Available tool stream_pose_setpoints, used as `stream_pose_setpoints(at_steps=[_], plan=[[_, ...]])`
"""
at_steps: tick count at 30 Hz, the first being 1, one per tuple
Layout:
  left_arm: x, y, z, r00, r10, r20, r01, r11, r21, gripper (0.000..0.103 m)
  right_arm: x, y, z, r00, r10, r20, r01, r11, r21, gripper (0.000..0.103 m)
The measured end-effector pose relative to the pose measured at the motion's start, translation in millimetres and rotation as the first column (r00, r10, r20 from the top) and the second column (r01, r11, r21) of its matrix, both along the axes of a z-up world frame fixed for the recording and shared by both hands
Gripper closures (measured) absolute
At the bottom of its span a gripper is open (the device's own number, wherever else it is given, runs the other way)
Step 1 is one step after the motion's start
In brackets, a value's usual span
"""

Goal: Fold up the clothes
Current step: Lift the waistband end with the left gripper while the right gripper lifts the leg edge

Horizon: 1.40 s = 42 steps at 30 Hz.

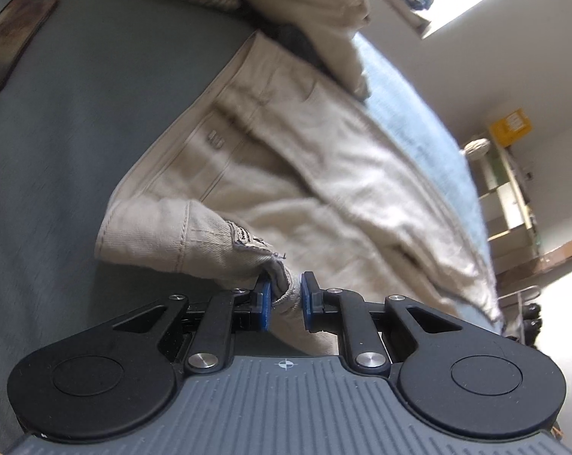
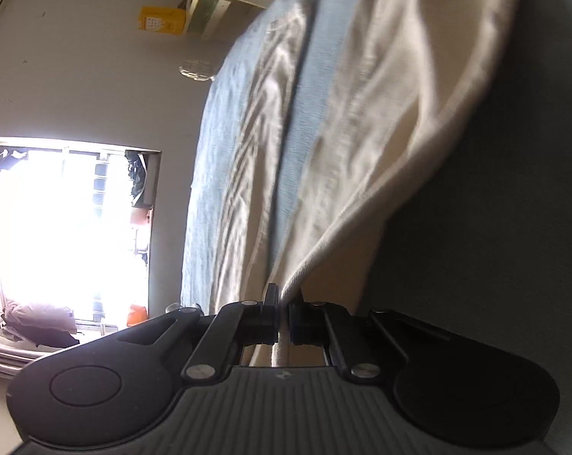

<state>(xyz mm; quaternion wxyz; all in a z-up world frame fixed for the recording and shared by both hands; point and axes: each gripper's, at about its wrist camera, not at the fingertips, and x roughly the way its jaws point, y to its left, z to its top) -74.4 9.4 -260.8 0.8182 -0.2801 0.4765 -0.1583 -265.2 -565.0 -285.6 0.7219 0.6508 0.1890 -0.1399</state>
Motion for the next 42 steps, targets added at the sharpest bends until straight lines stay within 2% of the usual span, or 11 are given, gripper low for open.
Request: stream_pose_setpoints(at_steps=[4, 7, 15, 27, 34, 38, 41, 42], plan=[[26.6, -8.1, 10.6, 0.997, -0.008, 0.080, 0.009, 1.000, -0.017, 0.089, 17.3, -3.8, 12.1, 1.000, 0.018, 0.020, -0.018, 0.999, -0.037, 0.099], [49.4, -12.9, 12.7, 0.994, -0.009, 0.107, 0.013, 0.999, -0.032, 0.089, 39.0, -8.9, 23.3, 0.999, 0.037, 0.038, -0.034, 0.997, -0.071, 0.099], [102.4, -26.2, 12.9, 0.996, 0.002, 0.084, 0.001, 0.999, -0.044, 0.089, 97.0, -10.5, 42.4, 0.998, 0.062, 0.008, -0.060, 0.992, -0.113, 0.099], [189.5, -34.4, -0.7, 0.997, 0.011, 0.078, -0.007, 0.998, -0.057, 0.089, 232.6, -21.1, 58.9, 0.995, 0.097, -0.038, -0.102, 0.982, -0.161, 0.100], [232.0, -38.9, -22.3, 0.997, 0.011, 0.082, -0.009, 1.000, -0.027, 0.089, 295.3, -20.2, 38.3, 0.988, 0.124, -0.092, -0.139, 0.974, -0.179, 0.099], [247.5, -41.2, -28.1, 0.994, -0.008, 0.105, 0.010, 1.000, -0.017, 0.089, 319.6, -20.0, 20.4, 0.986, 0.126, -0.108, -0.142, 0.977, -0.157, 0.099], [262.5, -38.1, -37.8, 0.999, -0.020, 0.044, 0.023, 0.999, -0.048, 0.086, 335.1, -22.1, 5.1, 0.984, 0.116, -0.134, -0.133, 0.983, -0.128, 0.098], [266.9, -34.8, -42.0, 1.000, -0.013, 0.011, 0.014, 0.997, -0.078, 0.085, 340.3, -22.8, 0.0, 0.983, 0.113, -0.142, -0.130, 0.984, -0.118, 0.098]])
